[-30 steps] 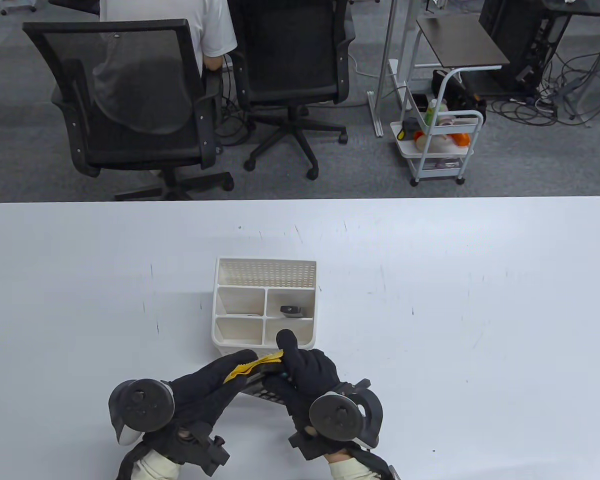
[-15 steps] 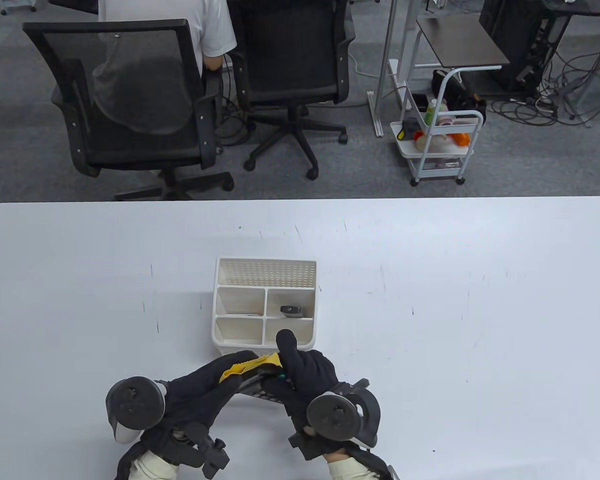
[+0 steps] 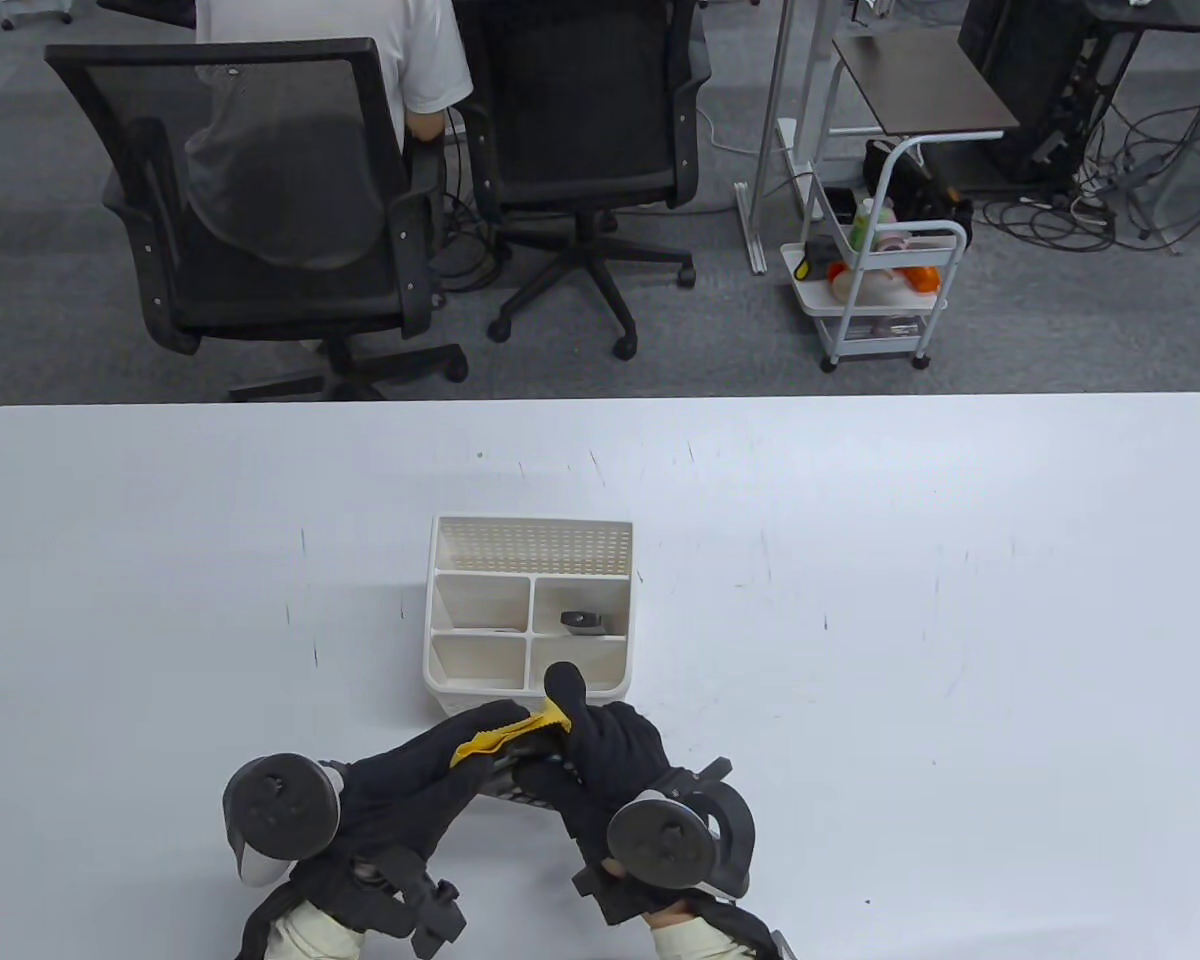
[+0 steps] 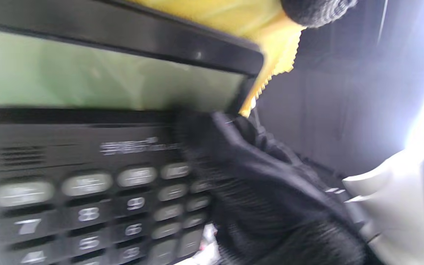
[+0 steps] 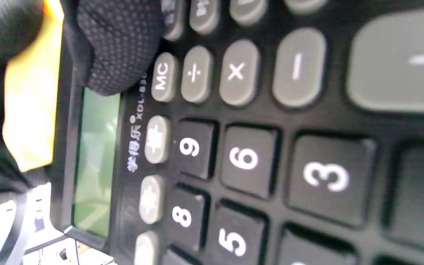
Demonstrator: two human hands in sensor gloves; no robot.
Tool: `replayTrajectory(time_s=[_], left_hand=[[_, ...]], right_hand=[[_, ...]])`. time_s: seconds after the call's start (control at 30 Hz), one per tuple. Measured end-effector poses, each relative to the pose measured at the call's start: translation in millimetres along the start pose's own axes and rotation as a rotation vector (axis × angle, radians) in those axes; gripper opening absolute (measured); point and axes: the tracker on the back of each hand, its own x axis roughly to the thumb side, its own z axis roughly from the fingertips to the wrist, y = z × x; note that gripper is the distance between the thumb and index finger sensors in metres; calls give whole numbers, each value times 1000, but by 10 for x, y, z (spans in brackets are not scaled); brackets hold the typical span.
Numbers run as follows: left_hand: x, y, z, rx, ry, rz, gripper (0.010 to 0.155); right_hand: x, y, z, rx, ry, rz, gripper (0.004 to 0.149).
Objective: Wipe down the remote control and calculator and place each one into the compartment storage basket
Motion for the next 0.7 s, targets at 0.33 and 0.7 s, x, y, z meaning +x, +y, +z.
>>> replayTrajectory(time_s=[0.33,0.7], left_hand=[[-115,-29,-21,-85,82,-14,59],[-216,53,-20,-92,80,137,60]], right_hand=[[0,3,3,-29,-16,-12,79],[-234,-97,3,-103,156,-314,76]])
